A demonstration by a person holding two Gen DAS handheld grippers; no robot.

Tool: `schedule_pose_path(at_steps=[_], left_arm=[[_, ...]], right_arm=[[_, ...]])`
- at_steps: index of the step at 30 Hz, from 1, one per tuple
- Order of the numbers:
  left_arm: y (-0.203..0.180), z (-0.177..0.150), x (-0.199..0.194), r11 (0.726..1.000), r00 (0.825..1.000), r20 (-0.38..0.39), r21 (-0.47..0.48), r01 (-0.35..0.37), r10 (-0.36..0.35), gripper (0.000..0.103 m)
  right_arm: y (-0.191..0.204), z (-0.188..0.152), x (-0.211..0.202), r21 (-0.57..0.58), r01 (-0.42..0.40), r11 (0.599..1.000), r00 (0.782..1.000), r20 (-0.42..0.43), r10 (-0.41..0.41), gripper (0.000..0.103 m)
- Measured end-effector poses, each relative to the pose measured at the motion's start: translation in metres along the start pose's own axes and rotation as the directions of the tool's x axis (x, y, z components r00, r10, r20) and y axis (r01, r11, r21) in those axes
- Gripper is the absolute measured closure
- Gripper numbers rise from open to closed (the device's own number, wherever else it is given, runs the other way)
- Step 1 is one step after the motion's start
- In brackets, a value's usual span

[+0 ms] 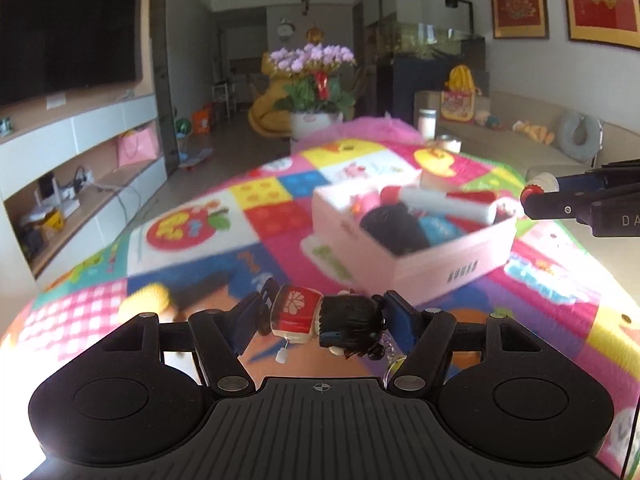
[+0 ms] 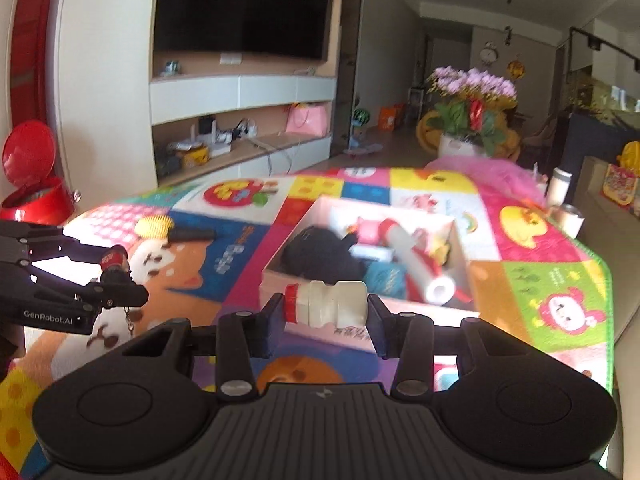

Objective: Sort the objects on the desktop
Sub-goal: 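Drop the keychain doll into the pink box while the right gripper drops the bottle, then move the right gripper to the yellow corn toy while the left approaches the black stick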

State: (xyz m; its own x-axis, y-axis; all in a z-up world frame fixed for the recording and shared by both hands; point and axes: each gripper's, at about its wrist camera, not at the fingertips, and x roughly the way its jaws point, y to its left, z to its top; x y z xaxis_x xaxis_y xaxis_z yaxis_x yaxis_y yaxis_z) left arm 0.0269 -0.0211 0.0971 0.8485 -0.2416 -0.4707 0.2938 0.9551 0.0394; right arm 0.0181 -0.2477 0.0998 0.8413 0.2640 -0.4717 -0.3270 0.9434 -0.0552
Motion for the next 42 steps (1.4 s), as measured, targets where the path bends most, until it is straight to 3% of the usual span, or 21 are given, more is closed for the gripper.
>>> schedule_pose_path(at_steps=[4,7,8,9,13,18,22,25,30,35,39,42], left_arm=[[-0.024,0.057,0.018,0.997,0.991,0.125,0.070,0.034,-0.043,0.032],[-0.040,0.102,0.042,0.995,0.970,0.240,0.098,0.018,-0.041,0.028],[-0.043,0.116,0.051,0.995,0.964,0.263,0.095,0.014,-0.039,0.010],[-0.043,0.128,0.060,0.996,0.964,0.263,0.086,0.011,-0.033,0.002],[-0.027,0.148,0.073,0.999,0.969,0.244,-0.030,0.041,-0.032,0.002],[0.003,0.105,0.065,0.995,0.986,0.160,-0.094,-0.041,0.056,0.001],[0.023,0.052,0.057,0.988,0.992,0.044,-0.098,-0.117,0.122,0.001],[0.039,0.020,0.046,0.980,0.991,-0.023,-0.147,-0.133,0.131,0.001],[0.058,-0.026,0.023,0.967,0.981,-0.103,-0.181,-0.181,0.165,0.000],[0.061,-0.063,0.016,0.955,0.964,-0.144,-0.168,-0.245,0.222,0.000],[0.067,-0.080,0.018,0.934,0.948,-0.164,-0.190,-0.303,0.274,0.000],[0.074,-0.087,0.014,0.920,0.943,-0.172,-0.227,-0.320,0.286,0.000]], right_arm=[[-0.028,0.026,-0.028,0.065,0.082,0.994,0.988,0.128,-0.090,0.061],[-0.044,0.035,-0.040,0.105,0.102,0.989,0.976,0.181,-0.120,0.061],[-0.048,0.037,-0.042,0.113,0.102,0.988,0.974,0.189,-0.122,0.060],[-0.052,0.038,-0.041,0.116,0.100,0.988,0.974,0.191,-0.121,0.060],[-0.060,0.037,-0.035,0.113,0.125,0.986,0.974,0.178,-0.144,0.061],[-0.076,0.046,-0.013,0.155,0.126,0.980,0.976,0.157,-0.151,0.061],[-0.080,0.072,0.017,0.212,0.039,0.976,0.987,0.147,-0.072,0.061],[-0.080,0.101,0.053,0.260,-0.027,0.965,0.992,0.127,-0.007,0.061],[-0.058,0.133,0.104,0.233,-0.044,0.971,0.996,0.091,0.023,0.055],[-0.030,0.140,0.118,0.202,-0.049,0.978,0.997,0.069,0.035,0.050],[-0.005,0.138,0.136,0.204,-0.113,0.972,0.993,0.005,0.114,0.047],[0.025,0.131,0.163,0.199,-0.190,0.961,0.974,-0.082,0.209,0.042]])
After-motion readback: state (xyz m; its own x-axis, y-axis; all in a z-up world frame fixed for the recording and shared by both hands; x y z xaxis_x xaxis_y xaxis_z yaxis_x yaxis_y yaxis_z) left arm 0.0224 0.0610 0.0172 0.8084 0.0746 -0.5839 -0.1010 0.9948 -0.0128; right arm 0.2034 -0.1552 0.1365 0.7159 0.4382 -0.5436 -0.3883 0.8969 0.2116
